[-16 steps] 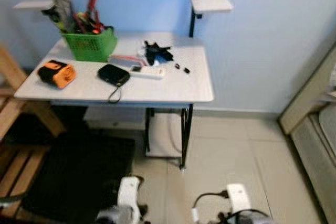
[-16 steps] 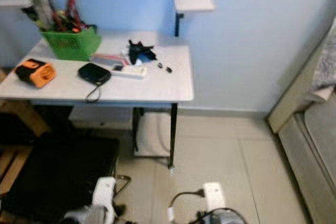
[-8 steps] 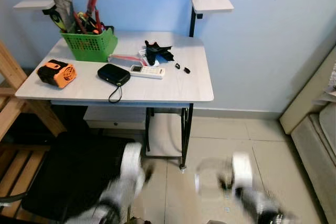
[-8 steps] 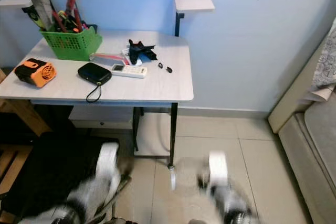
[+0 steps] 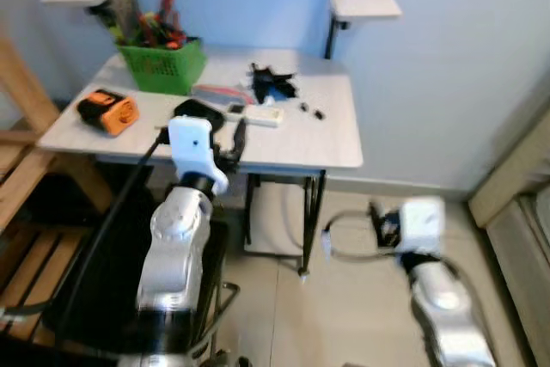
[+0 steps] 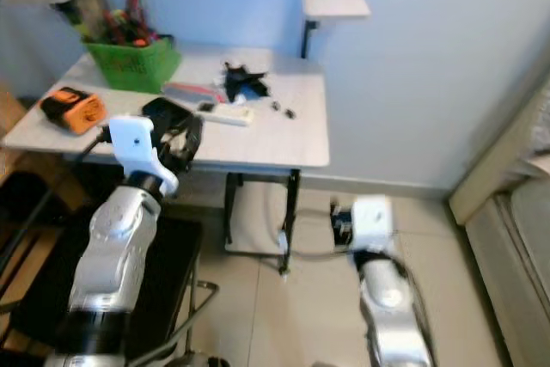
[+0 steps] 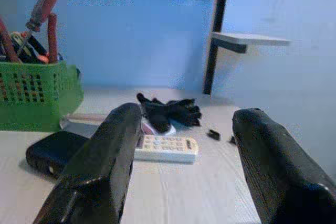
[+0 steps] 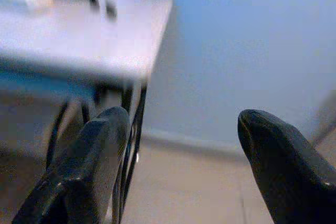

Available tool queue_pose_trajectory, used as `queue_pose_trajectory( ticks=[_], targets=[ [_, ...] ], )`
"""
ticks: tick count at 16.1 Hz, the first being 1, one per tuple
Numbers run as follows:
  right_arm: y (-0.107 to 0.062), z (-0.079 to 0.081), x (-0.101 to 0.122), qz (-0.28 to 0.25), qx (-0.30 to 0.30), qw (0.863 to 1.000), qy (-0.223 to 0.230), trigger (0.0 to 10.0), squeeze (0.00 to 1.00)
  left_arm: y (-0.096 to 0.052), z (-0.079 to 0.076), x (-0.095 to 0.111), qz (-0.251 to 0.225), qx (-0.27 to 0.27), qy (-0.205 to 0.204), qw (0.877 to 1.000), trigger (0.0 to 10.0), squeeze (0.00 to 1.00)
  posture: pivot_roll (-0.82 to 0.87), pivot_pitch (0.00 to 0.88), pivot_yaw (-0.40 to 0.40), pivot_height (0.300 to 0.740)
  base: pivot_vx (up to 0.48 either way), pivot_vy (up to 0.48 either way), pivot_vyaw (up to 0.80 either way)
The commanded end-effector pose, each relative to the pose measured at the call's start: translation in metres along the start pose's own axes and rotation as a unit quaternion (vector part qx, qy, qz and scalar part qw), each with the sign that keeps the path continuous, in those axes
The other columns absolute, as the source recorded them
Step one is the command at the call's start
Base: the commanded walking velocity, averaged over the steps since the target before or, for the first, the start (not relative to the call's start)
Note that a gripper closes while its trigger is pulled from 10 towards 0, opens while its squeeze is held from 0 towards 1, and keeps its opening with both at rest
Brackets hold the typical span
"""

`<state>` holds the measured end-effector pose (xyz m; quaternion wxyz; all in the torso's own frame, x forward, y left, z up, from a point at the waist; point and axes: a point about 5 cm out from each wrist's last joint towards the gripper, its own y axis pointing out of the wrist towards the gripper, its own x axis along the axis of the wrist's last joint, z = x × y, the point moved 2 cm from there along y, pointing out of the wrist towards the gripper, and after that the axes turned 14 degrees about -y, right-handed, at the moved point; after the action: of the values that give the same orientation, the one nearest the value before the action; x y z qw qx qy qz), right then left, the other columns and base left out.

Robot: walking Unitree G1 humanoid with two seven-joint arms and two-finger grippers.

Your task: Clean up the room

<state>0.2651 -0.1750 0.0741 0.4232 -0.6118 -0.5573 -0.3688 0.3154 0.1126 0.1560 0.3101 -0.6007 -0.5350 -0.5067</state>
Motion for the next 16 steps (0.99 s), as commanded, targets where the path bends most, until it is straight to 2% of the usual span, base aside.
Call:
queue_pose_trajectory(
  ticks=[1, 2, 3, 4, 5, 6, 8, 9, 11, 12, 13, 14, 16],
  targets=[
    [-0.002, -0.004, 0.005, -0.005, -0.007, 1.0, 0.002, 10.0, 0.0, 0.0, -0.006, -0.001, 0.009, -0.011, -0.001, 1.0, 10.0, 0.0, -0.09, 0.0, 0.03, 0.723, 0.0, 0.0, 0.0],
    [-0.008, -0.017, 0.043, -0.052, -0.035, 0.998, 0.005, 10.0, 0.0, -0.006, -0.012, 0.014, -0.006, -0.007, -0.004, 1.0, 10.0, 0.0, -0.1, 0.0, 0.037, 0.723, 0.0, 0.0, 0.0],
    [-0.014, -0.027, 0.052, -0.053, -0.06, 0.997, -0.001, 10.0, 0.0, -0.018, -0.004, 0.015, 0.007, 0.006, 0.002, 1.0, 10.0, 0.0, -0.1, 0.0, 0.035, 0.723, 0.0, 0.0, 0.0],
    [-0.024, -0.03, 0.046, -0.03, -0.063, 0.998, -0.001, 10.0, 0.0, -0.047, 0.016, 0.004, 0.055, 0.024, 0.005, 0.998, 10.0, 0.0, -0.11, 0.0, 0.044, 0.723, 0.0, 0.0, 0.0],
    [-0.026, -0.024, 0.04, -0.014, -0.043, 0.999, 0.011, 10.0, 0.0, -0.042, 0.009, 0.005, 0.049, 0.013, -0.003, 0.999, 10.0, 0.0, -0.11, 0.0, 0.041, 0.723, 0.0, 0.0, 0.0],
    [-0.018, -0.021, 0.042, -0.008, -0.042, 0.999, 0.015, 10.0, 0.0, -0.033, 0.003, 0.008, 0.04, 0.009, -0.012, 0.999, 10.0, 0.0, -0.12, 0.0, 0.04, 0.723, 0.0, 0.0, 0.0],
    [-0.005, -0.014, 0.045, -0.006, -0.048, 0.999, 0.025, 10.0, 0.0, -0.022, -0.001, -0.004, 0.06, 0.01, -0.031, 0.998, 10.0, 0.0, -0.14, 0.0, 0.045, 0.723, 0.127, -0.332, -0.38],
    [-0.005, -0.011, 0.039, 0.0, -0.045, 0.999, 0.023, 10.0, 0.0, -0.02, -0.003, -0.009, 0.065, 0.005, -0.033, 0.997, 10.0, 0.0, -0.15, 0.0, 0.048, 0.723, 0.266, -0.398, -0.74],
    [-0.001, -0.016, 0.025, 0.015, -0.05, 0.998, 0.02, 10.0, 0.0, -0.015, -0.009, -0.022, 0.086, -0.019, -0.023, 0.996, 10.0, 0.0, -0.17, 0.0, 0.045, 0.723, 0.264, -0.398, -0.74],
    [0.001, -0.014, 0.023, 0.015, -0.047, 0.999, 0.017, 10.0, 0.0, -0.013, -0.006, -0.026, 0.09, -0.017, -0.024, 0.996, 10.0, 0.0, -0.17, 0.0, 0.041, 0.723, 0.0, 0.0, -0.74],
    [0.003, -0.012, 0.021, 0.014, -0.045, 0.999, 0.016, 10.0, 0.0, -0.011, -0.005, -0.028, 0.092, -0.019, -0.042, 0.995, 10.0, 0.0, -0.17, 0.0, 0.042, 0.723, 0.0, 0.0, -0.74],
    [0.005, -0.01, 0.02, 0.013, -0.042, 0.999, 0.016, 10.0, 0.0, -0.01, -0.005, -0.03, 0.099, -0.027, -0.047, 0.994, 10.0, 0.0, -0.16, 0.0, 0.042, 0.723, 0.0, 0.48, -0.74],
    [0.012, -0.01, 0.019, 0.006, -0.042, 0.999, 0.016, 10.0, 0.0, -0.01, 0.005, -0.033, 0.107, -0.03, -0.018, 0.994, 10.0, 0.0, -0.15, 0.0, 0.04, 0.723, 0.0, 0.48, -0.74]
  ],
)
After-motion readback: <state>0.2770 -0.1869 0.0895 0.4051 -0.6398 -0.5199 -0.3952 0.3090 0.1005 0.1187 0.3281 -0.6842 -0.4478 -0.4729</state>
